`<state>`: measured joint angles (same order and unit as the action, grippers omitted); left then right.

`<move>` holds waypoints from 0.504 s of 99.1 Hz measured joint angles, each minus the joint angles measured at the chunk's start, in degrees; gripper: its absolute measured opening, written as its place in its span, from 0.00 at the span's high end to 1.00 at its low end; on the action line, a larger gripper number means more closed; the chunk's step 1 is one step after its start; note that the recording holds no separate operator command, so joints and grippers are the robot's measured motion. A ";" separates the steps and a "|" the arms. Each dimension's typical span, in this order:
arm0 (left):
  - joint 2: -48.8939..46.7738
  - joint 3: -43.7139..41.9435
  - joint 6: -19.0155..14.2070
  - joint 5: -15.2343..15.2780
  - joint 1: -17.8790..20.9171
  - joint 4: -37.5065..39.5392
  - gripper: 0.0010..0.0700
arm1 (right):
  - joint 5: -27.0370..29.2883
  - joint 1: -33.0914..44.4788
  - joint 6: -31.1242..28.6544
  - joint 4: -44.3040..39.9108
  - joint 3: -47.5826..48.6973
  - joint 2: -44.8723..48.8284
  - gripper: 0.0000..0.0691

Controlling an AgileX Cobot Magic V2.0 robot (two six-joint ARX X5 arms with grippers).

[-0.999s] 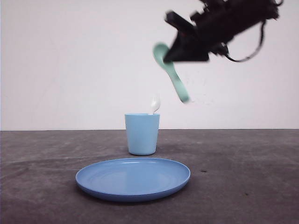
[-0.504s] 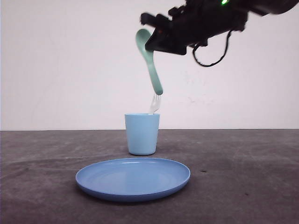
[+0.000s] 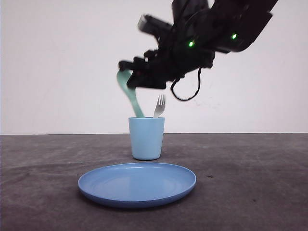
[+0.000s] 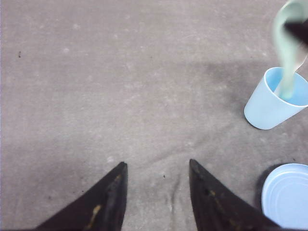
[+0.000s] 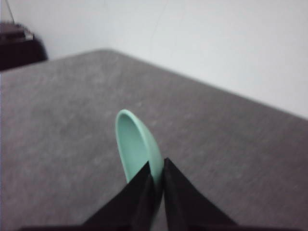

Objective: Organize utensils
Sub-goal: 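Lower the spoon into the cup beside the fork and open the right gripper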

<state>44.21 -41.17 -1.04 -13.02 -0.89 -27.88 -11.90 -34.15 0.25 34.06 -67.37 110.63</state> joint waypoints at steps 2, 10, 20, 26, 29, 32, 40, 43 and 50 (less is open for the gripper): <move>0.00 0.00 0.00 0.00 0.00 -0.02 0.68 | 0.00 -0.02 0.04 -0.39 -0.02 0.22 0.97; 0.00 0.00 0.00 0.00 0.00 -0.04 0.68 | 0.07 -0.07 0.98 -2.19 -0.04 0.66 0.97; 0.00 0.00 0.00 0.00 0.00 -0.15 0.68 | 0.92 -0.20 1.53 -4.22 -0.09 0.66 0.97; 0.00 0.00 0.00 0.00 0.00 -0.17 0.68 | 1.88 -0.20 1.66 -5.33 -0.13 0.66 0.97; 0.00 0.00 0.00 0.00 0.00 -0.20 0.68 | 2.36 -0.20 1.75 -5.88 -0.13 0.66 0.97; 0.00 0.00 0.00 0.00 0.00 -0.17 0.68 | 2.80 -0.20 1.88 -6.43 -0.13 0.66 0.97; 0.00 0.00 0.00 0.00 0.00 -0.20 0.68 | 2.93 -0.07 1.90 -6.80 -0.13 0.66 0.96; 0.00 0.00 0.00 0.00 0.00 -0.20 0.68 | 2.93 -0.02 1.92 -6.80 -0.13 0.66 0.95; 0.00 0.00 0.00 0.00 0.00 -0.20 0.68 | 2.93 -0.02 1.92 -6.80 -0.15 0.66 0.85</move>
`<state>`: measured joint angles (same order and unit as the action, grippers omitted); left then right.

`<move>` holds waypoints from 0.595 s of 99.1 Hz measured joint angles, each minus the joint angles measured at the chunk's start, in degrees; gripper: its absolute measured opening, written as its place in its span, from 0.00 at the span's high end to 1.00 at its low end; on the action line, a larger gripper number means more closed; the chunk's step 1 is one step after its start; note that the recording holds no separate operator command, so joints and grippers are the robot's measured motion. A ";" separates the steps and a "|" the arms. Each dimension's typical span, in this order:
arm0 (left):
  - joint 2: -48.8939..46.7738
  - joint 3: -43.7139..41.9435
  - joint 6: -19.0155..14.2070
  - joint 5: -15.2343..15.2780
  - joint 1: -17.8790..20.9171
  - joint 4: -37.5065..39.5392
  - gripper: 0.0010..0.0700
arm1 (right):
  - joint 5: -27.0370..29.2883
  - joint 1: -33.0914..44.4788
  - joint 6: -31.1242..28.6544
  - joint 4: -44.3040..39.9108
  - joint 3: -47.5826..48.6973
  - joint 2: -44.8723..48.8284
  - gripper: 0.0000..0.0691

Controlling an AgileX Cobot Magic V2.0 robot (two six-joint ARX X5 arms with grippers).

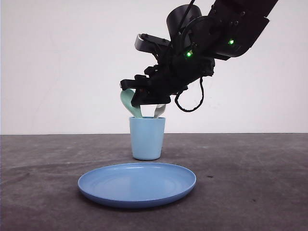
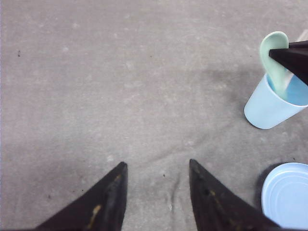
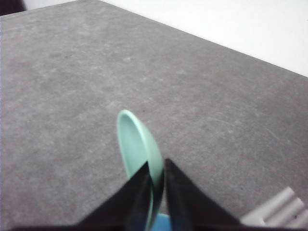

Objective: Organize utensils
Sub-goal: 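Lower the spoon into the cup beside the fork and open the right gripper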

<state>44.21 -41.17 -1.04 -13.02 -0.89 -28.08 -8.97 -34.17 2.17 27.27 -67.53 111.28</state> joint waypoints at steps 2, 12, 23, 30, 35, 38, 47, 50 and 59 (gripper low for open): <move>0.00 0.00 0.00 0.00 0.00 0.00 0.68 | -0.02 -0.02 0.00 0.00 0.00 0.00 0.80; 0.00 0.00 0.00 0.00 0.00 0.00 0.68 | -0.02 -0.02 0.00 0.00 0.00 0.00 0.60; 0.00 0.00 0.00 0.00 0.00 0.00 0.68 | -0.04 -0.02 0.00 0.00 -0.02 0.00 0.51; 0.00 0.00 0.00 0.00 0.00 0.00 0.68 | -0.04 -0.02 0.00 -0.68 -0.04 -0.26 0.50; 0.00 0.00 0.00 0.00 0.00 0.00 0.68 | -0.07 -0.02 0.00 -2.36 -0.04 -1.05 0.49; 0.00 0.00 0.00 0.00 0.00 0.00 0.68 | -0.04 -0.02 0.00 -3.78 -0.04 -1.88 0.49; 0.00 0.00 0.00 0.00 0.00 0.00 0.68 | -0.04 -0.02 0.00 -8.39 -0.04 -6.32 0.49; 0.00 0.00 0.00 0.00 0.00 0.00 0.68 | -0.07 -0.02 0.00 -10.23 -0.04 -8.22 0.49; 0.00 0.00 0.00 0.00 0.00 0.00 0.68 | -0.09 -0.02 -0.02 -15.65 -0.31 -13.53 0.49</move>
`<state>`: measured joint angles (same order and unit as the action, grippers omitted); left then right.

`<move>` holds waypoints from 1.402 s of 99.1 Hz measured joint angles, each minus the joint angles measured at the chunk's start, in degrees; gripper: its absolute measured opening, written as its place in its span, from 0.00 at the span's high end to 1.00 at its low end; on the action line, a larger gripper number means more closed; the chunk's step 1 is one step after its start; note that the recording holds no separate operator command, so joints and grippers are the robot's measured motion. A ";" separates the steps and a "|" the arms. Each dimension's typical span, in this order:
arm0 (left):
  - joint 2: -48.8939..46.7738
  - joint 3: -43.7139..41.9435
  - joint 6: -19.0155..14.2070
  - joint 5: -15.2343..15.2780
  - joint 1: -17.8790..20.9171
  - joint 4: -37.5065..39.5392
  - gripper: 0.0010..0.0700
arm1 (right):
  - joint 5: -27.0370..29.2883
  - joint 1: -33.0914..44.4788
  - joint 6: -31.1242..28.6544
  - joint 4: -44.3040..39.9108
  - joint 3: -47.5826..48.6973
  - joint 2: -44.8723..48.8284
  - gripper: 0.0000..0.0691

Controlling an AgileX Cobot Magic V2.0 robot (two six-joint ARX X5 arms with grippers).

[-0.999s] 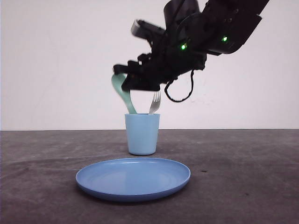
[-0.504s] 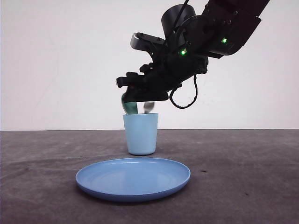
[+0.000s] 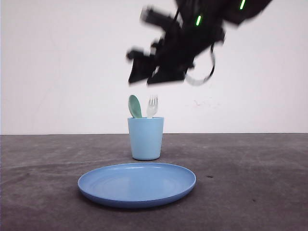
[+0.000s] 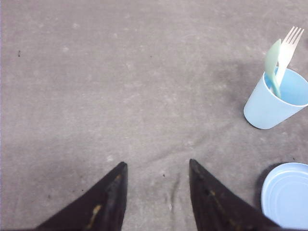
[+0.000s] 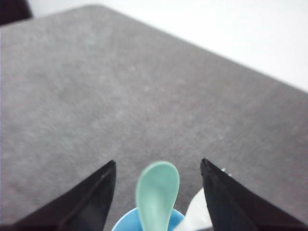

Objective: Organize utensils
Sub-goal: 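Lower the spoon into the cup beside the fork and open the right gripper, then move the right gripper down and grasp the cup rim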

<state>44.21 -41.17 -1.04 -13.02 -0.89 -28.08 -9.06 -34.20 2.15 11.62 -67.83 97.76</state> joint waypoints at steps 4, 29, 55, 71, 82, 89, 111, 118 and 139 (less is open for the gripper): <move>0.00 0.00 0.00 0.00 0.00 0.00 0.68 | 0.00 0.04 -0.11 -2.49 -0.15 -2.05 0.49; 0.00 0.00 0.02 0.00 0.00 0.00 0.68 | -0.24 1.92 -1.16 -16.92 1.09 -10.91 0.49; 0.00 0.00 0.00 0.00 0.00 0.00 0.68 | -0.26 4.68 -2.49 -14.82 13.03 -16.70 0.49; 0.00 0.00 0.02 0.00 0.00 0.00 0.68 | -0.85 5.79 -3.98 -12.55 19.10 -16.72 0.27; 0.00 0.00 0.02 0.00 0.00 0.02 0.68 | -1.22 5.92 -4.39 -10.91 20.85 -16.72 0.11; 0.00 0.00 0.02 0.00 0.00 0.00 0.68 | -1.31 5.92 -4.48 -10.91 21.16 -16.72 0.04; 0.00 0.00 0.00 0.00 0.00 0.00 0.68 | -1.38 5.31 -4.98 -7.50 21.16 -16.22 0.01; 0.00 0.00 0.02 0.00 0.00 0.00 0.68 | -1.42 4.87 -5.42 -5.33 21.16 -15.21 0.01; 0.00 0.00 0.02 0.00 0.00 0.02 0.68 | -4.33 3.83 -6.47 2.08 21.16 -10.10 0.01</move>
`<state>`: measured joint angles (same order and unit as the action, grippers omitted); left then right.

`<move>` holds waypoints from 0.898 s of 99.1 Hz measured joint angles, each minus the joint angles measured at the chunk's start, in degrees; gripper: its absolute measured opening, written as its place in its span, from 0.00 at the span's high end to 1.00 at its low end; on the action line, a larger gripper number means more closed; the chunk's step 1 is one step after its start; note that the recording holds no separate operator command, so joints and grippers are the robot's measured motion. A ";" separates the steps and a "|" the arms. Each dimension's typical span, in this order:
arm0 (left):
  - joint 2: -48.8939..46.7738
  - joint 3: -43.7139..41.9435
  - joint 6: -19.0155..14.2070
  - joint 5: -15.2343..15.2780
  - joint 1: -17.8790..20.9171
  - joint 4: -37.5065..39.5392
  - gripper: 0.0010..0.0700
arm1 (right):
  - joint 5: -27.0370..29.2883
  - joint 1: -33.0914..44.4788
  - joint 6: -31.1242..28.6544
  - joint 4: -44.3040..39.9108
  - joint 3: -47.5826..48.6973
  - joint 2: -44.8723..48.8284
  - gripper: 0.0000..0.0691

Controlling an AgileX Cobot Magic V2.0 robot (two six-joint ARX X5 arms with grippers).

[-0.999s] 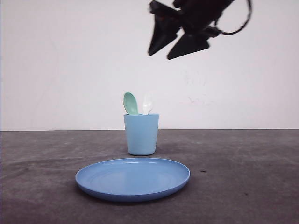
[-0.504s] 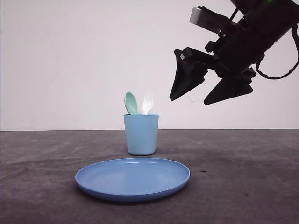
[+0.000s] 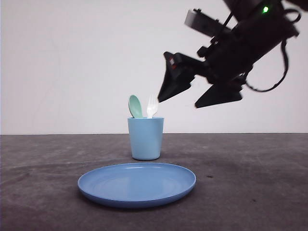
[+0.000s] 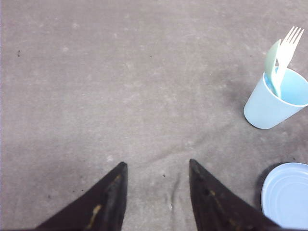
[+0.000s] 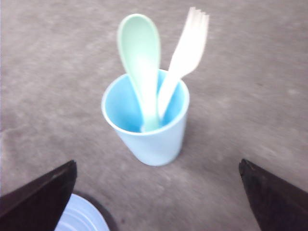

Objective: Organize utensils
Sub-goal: 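Move the right gripper down and grasp the cup rim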

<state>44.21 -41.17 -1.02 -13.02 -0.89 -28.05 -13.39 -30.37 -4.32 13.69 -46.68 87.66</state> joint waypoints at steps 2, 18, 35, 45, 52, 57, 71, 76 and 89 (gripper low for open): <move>0.00 0.00 -0.02 0.00 0.00 -0.02 0.68 | -0.37 -0.04 -0.07 0.74 0.00 0.52 0.01; 0.00 0.00 -0.02 0.00 0.00 0.00 0.68 | -1.60 -0.33 -0.70 5.77 0.00 4.59 0.01; 0.00 0.00 -0.02 0.00 0.00 -0.02 0.68 | -3.69 -0.39 -1.07 6.60 -2.47 10.32 0.01; 0.00 0.00 -0.02 0.00 0.00 0.00 0.68 | -4.04 -0.79 -1.09 6.62 -5.75 13.66 0.01; 0.00 0.00 -0.02 0.00 0.00 -0.02 0.68 | -4.26 -1.16 -1.09 6.64 -8.35 15.72 0.01; 0.00 0.00 -0.02 0.00 0.00 0.00 0.68 | -4.37 -1.49 -1.09 6.58 -10.23 17.20 0.01; 0.00 0.00 -0.02 0.00 0.00 -0.02 0.68 | -4.28 -1.81 -1.05 3.56 -16.17 21.46 0.01; 0.00 0.00 -0.02 0.00 0.00 -0.02 0.68 | -4.13 -1.88 -1.03 2.27 -18.16 22.93 0.01; 0.00 0.00 -0.02 0.00 0.00 -0.02 0.68 | -2.93 -1.97 -0.76 0.61 -20.50 24.85 0.01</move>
<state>44.21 -41.17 -1.04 -13.02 -0.89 -28.08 -16.32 -32.34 -5.08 14.31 -67.18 112.51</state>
